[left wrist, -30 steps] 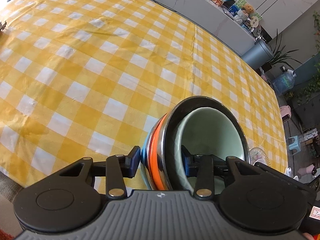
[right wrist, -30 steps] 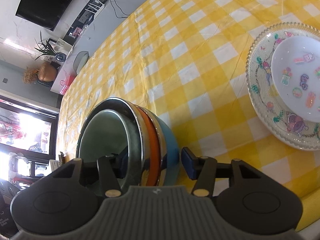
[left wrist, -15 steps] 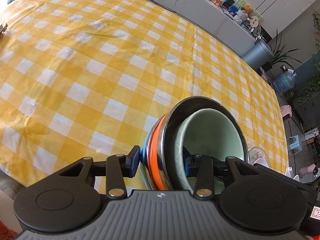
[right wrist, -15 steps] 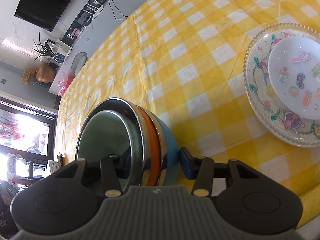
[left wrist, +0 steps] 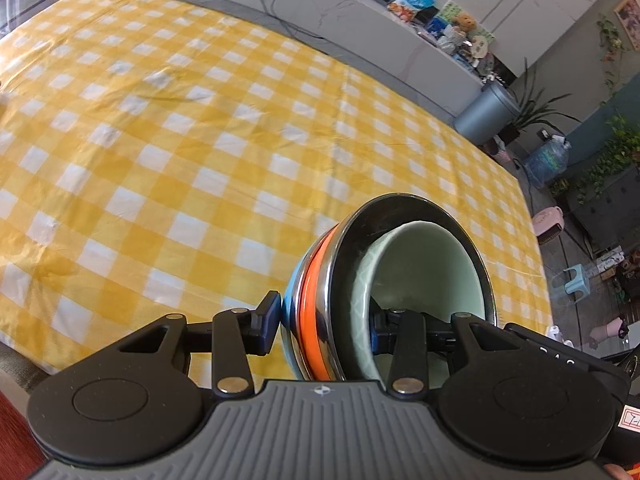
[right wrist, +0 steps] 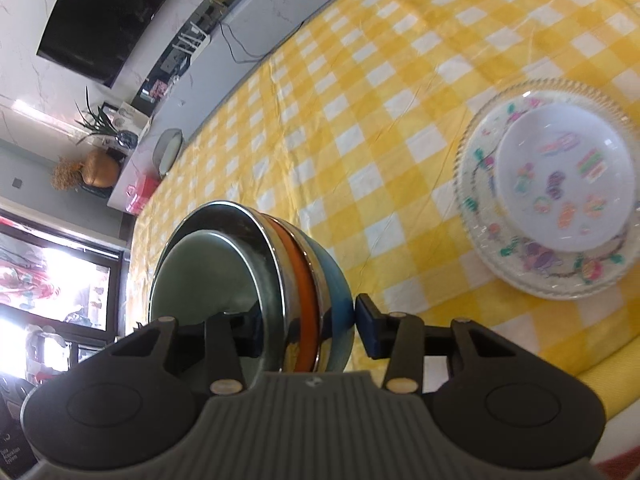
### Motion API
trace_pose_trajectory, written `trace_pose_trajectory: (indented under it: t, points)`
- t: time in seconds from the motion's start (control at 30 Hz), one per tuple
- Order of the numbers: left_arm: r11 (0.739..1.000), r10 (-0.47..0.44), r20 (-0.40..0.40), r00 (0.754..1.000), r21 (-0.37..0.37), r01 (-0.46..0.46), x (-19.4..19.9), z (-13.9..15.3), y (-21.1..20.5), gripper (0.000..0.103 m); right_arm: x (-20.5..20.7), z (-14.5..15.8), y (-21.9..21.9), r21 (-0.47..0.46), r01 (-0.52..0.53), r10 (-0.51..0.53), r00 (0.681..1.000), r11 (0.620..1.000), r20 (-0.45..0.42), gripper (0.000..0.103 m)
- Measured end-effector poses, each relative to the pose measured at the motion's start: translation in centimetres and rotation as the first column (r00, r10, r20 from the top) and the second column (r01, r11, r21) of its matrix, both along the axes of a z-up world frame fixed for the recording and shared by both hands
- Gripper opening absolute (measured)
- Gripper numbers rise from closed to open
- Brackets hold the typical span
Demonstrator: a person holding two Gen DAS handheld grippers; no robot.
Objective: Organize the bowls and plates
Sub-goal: 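Lift the bowl stack with both grippers and carry it over the plate stack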
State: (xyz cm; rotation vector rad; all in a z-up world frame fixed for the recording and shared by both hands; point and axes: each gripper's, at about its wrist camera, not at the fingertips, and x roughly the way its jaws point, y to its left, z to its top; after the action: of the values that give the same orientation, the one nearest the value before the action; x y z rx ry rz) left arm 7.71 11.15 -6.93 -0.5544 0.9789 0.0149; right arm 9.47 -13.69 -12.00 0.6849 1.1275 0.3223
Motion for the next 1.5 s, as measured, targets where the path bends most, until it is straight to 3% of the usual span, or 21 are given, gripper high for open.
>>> trace_pose_trajectory:
  t: [0.43,0.77,1.03,1.5]
  points:
    - [0.99,-0.142,0.037,0.989,-0.003,0.143,1.5,2.0,-8.7,0.046,-1.3,3.1,-9.1,-0.01,0.111,-0.111,0.993,0.994,0.035,0.043]
    - [0.974,-0.225,0.049,0.973,-0.019,0.226,4.5,1.3,-14.7,0.046,-0.2,3.8,-15.7,-0.042,0.194,-0.19,0.979,0.98,0.073,0.043]
    - [0.974,-0.223,0.027,0.974,-0.041,0.224,5.9,-1.1,-15.9,0.045,1.6,2.1,-17.4,-0.069,0.175,-0.168,0.981,0.982,0.101,0.043]
    - [0.974,-0.223,-0.021,0.975,-0.043,0.222,6.6,-2.7,-16.3,0.045,2.7,-0.8,-17.9,-0.052,0.173,-0.17,0.984,0.984,0.055,0.043]
